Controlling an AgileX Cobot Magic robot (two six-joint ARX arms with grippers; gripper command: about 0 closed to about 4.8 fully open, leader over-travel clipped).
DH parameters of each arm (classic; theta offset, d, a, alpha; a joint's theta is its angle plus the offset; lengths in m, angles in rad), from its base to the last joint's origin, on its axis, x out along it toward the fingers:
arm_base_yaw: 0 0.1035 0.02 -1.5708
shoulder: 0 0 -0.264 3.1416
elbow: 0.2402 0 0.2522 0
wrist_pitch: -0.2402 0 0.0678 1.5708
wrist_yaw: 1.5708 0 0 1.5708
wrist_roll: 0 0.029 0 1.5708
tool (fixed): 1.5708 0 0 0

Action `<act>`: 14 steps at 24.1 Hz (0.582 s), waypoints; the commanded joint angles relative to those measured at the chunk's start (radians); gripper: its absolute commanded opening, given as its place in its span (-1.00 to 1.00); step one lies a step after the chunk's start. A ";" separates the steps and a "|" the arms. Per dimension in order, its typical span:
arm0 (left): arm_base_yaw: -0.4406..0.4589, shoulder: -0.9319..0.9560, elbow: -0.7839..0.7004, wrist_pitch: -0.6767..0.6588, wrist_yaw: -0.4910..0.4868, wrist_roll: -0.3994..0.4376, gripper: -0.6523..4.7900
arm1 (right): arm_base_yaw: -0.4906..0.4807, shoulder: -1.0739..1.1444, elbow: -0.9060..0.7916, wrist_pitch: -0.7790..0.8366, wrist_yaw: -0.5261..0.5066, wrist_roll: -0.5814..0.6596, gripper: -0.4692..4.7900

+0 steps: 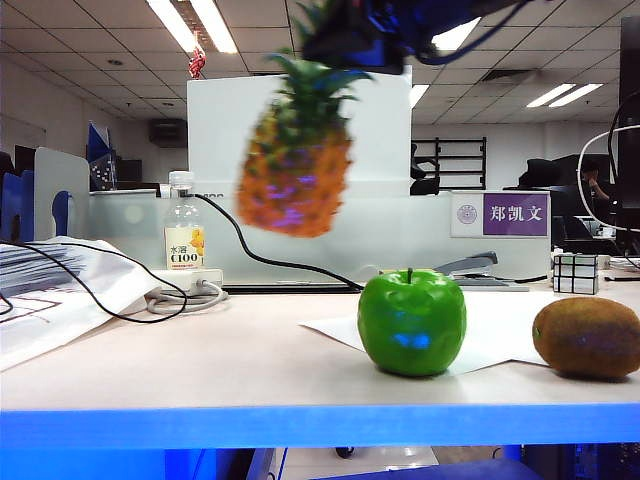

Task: Arrange all the fruits from large to small from left to right in a row.

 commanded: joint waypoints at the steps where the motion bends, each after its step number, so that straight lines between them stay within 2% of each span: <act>1: 0.001 -0.002 0.002 0.013 -0.002 0.004 -0.78 | 0.046 -0.008 0.009 -0.026 -0.074 -0.022 -0.84; 8: 0.001 -0.022 0.002 0.012 -0.002 0.004 -0.78 | 0.135 -0.005 0.008 -0.209 -0.087 -0.140 -0.84; 14: 0.001 -0.045 0.002 0.009 -0.002 0.003 -0.78 | 0.192 0.013 0.007 -0.238 -0.070 -0.193 -0.84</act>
